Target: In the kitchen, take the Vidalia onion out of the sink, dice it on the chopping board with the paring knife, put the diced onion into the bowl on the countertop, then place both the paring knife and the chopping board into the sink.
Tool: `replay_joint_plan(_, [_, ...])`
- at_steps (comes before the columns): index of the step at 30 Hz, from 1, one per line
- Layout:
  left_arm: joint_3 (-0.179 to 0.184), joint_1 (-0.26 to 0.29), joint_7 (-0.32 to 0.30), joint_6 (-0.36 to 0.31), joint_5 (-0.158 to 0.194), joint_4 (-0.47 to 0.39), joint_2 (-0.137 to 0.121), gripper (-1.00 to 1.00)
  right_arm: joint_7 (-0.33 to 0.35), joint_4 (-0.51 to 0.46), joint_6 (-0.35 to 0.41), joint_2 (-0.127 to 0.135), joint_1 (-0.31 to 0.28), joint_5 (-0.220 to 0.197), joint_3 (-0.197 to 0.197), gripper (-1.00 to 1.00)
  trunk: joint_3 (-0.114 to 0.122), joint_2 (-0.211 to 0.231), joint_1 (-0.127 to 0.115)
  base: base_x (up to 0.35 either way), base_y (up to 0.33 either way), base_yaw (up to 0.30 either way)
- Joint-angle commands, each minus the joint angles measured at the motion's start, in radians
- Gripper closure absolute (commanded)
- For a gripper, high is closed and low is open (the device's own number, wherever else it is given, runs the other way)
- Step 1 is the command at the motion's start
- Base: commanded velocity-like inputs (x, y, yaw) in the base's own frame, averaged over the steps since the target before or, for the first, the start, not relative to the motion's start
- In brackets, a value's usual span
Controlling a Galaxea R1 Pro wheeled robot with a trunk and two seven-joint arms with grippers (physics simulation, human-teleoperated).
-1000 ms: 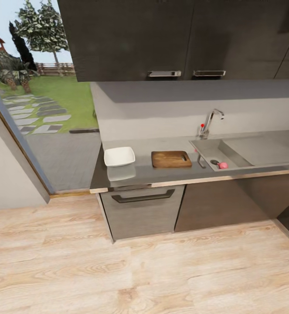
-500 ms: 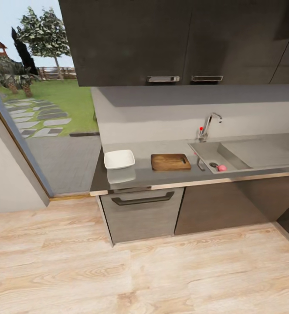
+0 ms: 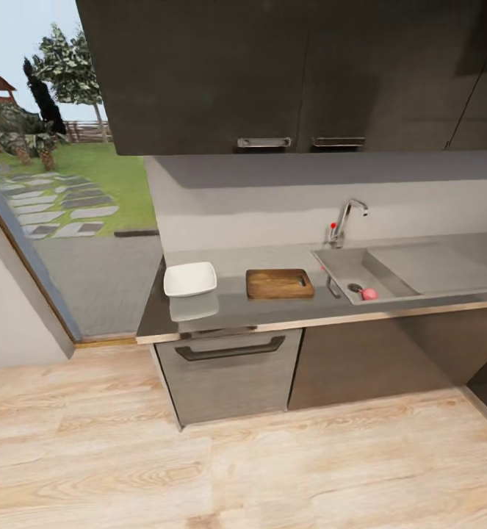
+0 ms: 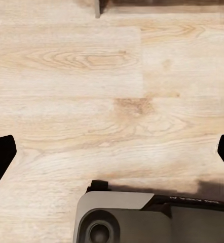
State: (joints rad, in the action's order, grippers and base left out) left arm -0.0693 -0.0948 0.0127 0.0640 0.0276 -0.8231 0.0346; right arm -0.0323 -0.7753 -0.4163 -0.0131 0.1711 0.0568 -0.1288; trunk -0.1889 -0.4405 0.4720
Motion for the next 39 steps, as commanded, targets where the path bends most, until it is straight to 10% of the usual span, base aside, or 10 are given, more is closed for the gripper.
replay_joint_plan(1, [-0.001,0.0,0.001,0.002,0.003,-0.001,0.001,-1.0,-0.004,-0.001,-0.001,-0.001,0.0,0.006,-0.002,-1.0,0.0,-0.001,0.001,0.216,-0.214,0.0])
replay_joint_plan(39, [-0.002,0.0,0.006,0.007,0.002,-0.002,0.001,-1.0,-0.004,-0.001,-0.001,-0.002,0.0,0.006,-0.002,-1.0,0.049,-0.001,0.001,0.088,-0.278,0.0])
